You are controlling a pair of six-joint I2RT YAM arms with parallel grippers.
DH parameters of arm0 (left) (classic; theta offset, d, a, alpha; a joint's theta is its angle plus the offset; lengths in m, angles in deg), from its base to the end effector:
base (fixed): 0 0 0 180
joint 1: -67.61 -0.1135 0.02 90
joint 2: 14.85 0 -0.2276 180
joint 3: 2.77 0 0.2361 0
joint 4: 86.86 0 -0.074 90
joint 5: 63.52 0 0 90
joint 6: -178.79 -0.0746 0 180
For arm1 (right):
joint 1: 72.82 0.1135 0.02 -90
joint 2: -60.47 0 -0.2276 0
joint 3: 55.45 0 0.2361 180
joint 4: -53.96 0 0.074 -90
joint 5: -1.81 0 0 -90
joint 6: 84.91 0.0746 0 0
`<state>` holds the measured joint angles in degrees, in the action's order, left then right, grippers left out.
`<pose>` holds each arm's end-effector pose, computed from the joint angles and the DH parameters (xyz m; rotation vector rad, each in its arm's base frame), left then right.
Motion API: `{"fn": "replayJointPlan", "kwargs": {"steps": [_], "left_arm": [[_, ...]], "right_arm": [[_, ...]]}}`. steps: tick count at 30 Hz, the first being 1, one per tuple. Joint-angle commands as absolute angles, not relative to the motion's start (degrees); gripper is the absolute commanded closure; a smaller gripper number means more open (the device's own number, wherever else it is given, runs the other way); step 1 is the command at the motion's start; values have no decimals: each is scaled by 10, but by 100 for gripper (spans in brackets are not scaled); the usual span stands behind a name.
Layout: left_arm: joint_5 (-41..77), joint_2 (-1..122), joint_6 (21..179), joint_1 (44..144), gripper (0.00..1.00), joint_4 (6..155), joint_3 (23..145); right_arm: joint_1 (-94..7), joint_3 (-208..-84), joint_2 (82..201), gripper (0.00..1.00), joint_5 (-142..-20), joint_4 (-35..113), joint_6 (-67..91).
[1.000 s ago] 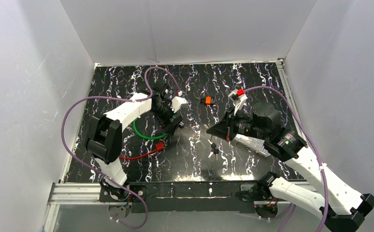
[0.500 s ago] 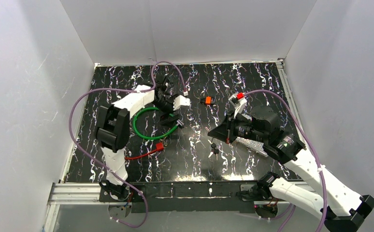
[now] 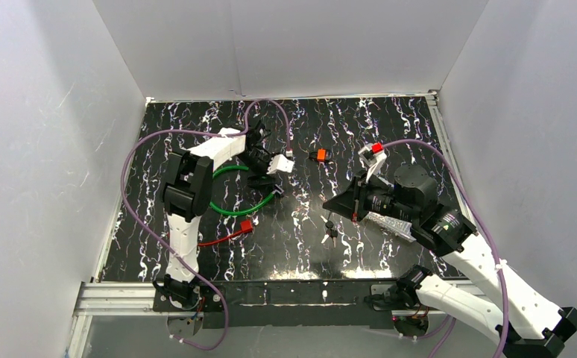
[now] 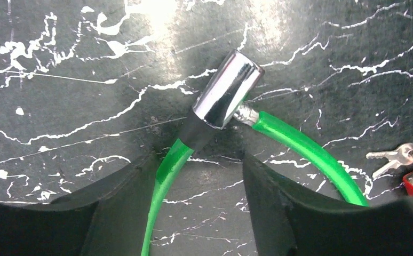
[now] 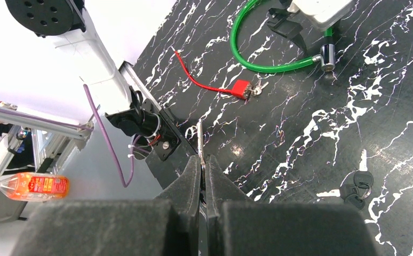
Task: Unlock with the key
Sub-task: Pick up the lock from the center of the board.
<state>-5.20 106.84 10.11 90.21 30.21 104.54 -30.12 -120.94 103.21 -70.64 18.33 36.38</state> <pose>0.3528 -0.1893 0.1144 2.0960 1.6114 -0.5236 0.1406 0.1603 0.3269 -0.4297 1.9035 1.1678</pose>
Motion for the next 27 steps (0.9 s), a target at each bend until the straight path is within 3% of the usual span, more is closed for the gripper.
{"fn": "replayJointPlan", "kwargs": {"steps": [1, 5, 11, 18, 27], "left_arm": [[-48, 1065, 12, 896, 51, 288, 1018], [-44, 1057, -21, 897, 99, 335, 980], [-45, 1042, -16, 897, 100, 363, 987], [-80, 940, -65, 879, 100, 329, 1040], [-188, 731, -87, 894, 100, 141, 1117]], "right_arm": [[-306, -1214, 1031, 99, -715, 199, 361], [-309, -1213, 1037, 99, -709, 199, 360], [-314, -1212, 1046, 99, -703, 198, 364], [-316, -1224, 1061, 99, -692, 195, 361], [-316, -1298, 1079, 99, -603, 126, 321]]}}
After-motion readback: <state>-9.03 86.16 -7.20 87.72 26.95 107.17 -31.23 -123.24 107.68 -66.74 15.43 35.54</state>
